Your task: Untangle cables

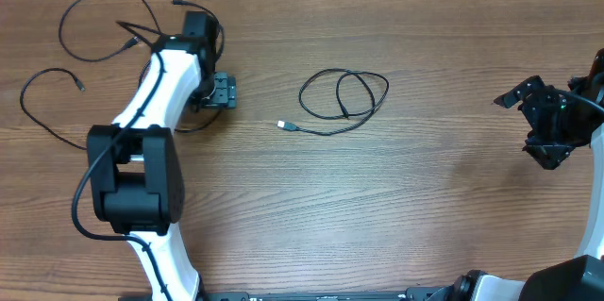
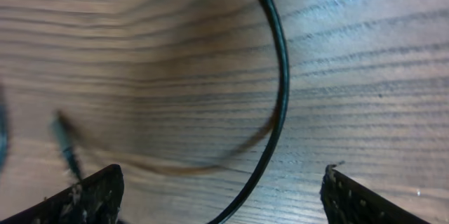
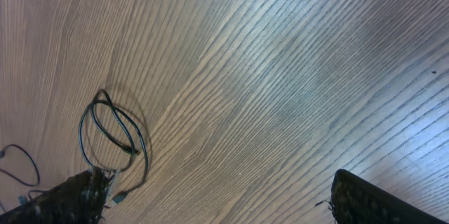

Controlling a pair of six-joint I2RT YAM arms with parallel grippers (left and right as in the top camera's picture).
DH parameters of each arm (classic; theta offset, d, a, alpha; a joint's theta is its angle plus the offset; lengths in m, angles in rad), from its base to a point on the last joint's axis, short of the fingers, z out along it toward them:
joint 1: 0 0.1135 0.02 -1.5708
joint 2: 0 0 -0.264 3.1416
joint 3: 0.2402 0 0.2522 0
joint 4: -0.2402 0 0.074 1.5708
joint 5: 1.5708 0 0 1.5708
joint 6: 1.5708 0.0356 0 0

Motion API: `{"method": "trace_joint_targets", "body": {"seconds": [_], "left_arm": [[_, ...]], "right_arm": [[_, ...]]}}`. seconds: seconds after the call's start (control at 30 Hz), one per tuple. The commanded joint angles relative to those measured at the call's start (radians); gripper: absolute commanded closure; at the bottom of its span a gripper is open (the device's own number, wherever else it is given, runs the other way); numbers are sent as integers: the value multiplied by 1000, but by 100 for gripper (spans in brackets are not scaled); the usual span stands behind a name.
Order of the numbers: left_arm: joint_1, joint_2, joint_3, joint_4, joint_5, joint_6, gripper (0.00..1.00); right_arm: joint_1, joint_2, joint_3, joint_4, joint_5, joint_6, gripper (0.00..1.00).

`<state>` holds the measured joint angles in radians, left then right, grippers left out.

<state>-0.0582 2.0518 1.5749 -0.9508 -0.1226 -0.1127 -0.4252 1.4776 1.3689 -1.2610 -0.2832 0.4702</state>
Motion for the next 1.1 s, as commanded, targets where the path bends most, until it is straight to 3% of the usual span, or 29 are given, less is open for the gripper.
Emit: {"method": "trace_joint_targets", "body": {"seconds": [0.0, 0.27, 0.73, 0.83, 0.93, 1.07], "left_arm": [[38, 5, -4, -5, 193, 150, 9], [85, 5, -43, -49, 198, 225, 13], [66, 5, -198, 113, 68, 236, 17], [63, 0, -168, 74, 68, 228, 21], [63, -5, -76, -16, 69, 217, 16], [63, -5, 82, -121, 71, 218, 24]], "right_arm": [[-1, -7, 18, 3, 2, -4, 0], [-1, -7, 18, 3, 2, -4, 0], [-1, -7, 18, 3, 2, -4, 0], [-1, -7, 18, 3, 2, -4, 0], [-1, -7, 18, 3, 2, -4, 0], [-1, -7, 18, 3, 2, -4, 0]]}}
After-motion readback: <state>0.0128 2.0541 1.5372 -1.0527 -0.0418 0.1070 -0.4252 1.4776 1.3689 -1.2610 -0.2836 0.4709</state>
